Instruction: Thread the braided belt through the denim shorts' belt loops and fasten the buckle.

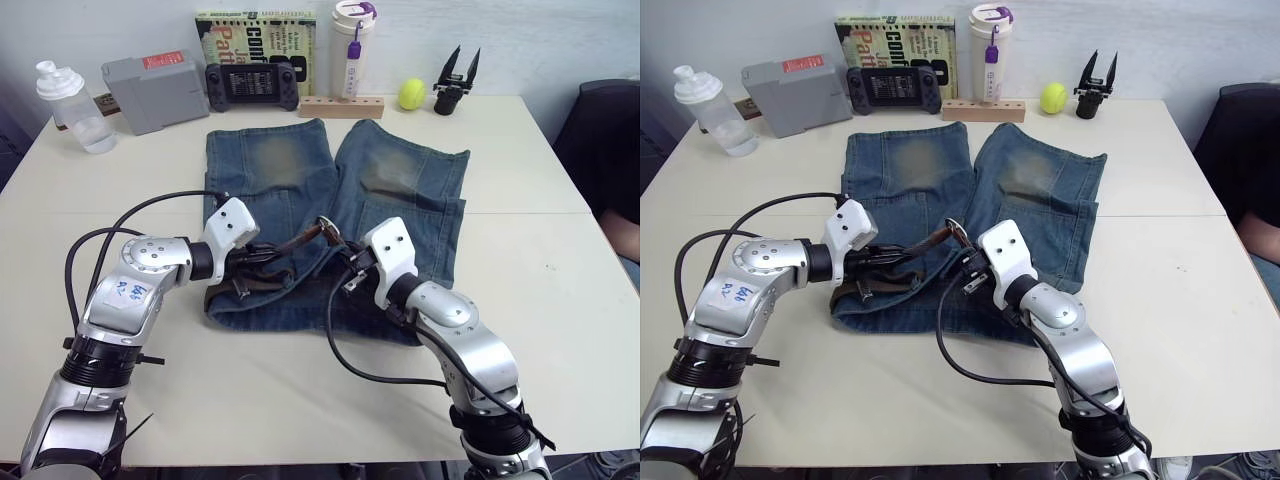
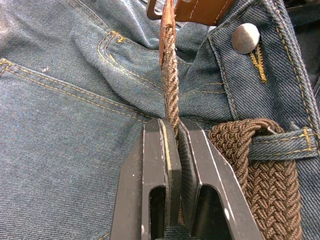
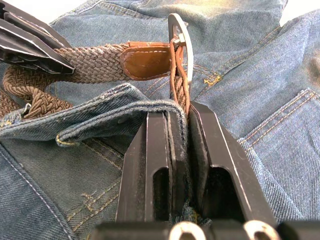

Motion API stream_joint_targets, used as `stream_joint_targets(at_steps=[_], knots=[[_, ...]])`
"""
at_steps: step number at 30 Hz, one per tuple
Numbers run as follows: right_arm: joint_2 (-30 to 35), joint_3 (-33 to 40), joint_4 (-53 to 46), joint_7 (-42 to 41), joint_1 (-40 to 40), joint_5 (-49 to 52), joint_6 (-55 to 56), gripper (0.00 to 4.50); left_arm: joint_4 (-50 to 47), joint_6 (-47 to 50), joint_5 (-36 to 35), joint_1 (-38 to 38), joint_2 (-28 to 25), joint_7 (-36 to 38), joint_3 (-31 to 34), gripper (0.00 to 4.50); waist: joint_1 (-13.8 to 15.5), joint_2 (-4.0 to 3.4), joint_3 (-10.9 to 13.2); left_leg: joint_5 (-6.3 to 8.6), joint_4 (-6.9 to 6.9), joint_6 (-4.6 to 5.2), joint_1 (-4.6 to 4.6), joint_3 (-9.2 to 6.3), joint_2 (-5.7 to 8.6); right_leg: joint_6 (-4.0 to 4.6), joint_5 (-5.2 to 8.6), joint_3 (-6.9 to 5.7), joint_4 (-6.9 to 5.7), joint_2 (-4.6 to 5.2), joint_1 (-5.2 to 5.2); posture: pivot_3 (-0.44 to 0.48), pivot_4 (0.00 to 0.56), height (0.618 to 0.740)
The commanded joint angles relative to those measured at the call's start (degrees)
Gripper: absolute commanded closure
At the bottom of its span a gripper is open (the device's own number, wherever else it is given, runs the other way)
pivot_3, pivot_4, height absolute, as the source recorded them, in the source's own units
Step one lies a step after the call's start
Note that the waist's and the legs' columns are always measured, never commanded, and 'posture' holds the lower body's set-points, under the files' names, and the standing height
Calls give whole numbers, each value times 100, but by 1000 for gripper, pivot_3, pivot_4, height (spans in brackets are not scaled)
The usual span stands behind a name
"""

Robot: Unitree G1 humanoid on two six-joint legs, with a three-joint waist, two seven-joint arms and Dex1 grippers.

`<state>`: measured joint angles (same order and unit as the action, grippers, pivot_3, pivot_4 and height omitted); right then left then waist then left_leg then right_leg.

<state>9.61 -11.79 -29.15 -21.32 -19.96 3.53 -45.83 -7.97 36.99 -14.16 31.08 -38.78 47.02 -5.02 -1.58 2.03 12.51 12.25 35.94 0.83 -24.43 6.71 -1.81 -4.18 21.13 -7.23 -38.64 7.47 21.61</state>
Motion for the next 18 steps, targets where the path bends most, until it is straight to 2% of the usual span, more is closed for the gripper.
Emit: stream_joint_targets(at_steps=[1,9,18], knots=[[32,-167,-236,-103,-93,138,112,4457,-32,-127,19,96,62,-29,26,4500,-1,0,0,0,0,0,0,0,0,0,0,0,0,0,0,0,150,713],[235,-354,-125,-137,-58,53,10,4457,-50,-143,8,133,125,-27,35,4500,1,0,0,0,0,0,0,0,0,0,0,0,1,0,0,0,150,713],[127,10,178,151,-168,64,-175,4457,-92,-149,5,100,164,-27,53,4500,3,0,0,0,0,0,0,0,0,0,0,0,1,0,-1,0,150,713]])
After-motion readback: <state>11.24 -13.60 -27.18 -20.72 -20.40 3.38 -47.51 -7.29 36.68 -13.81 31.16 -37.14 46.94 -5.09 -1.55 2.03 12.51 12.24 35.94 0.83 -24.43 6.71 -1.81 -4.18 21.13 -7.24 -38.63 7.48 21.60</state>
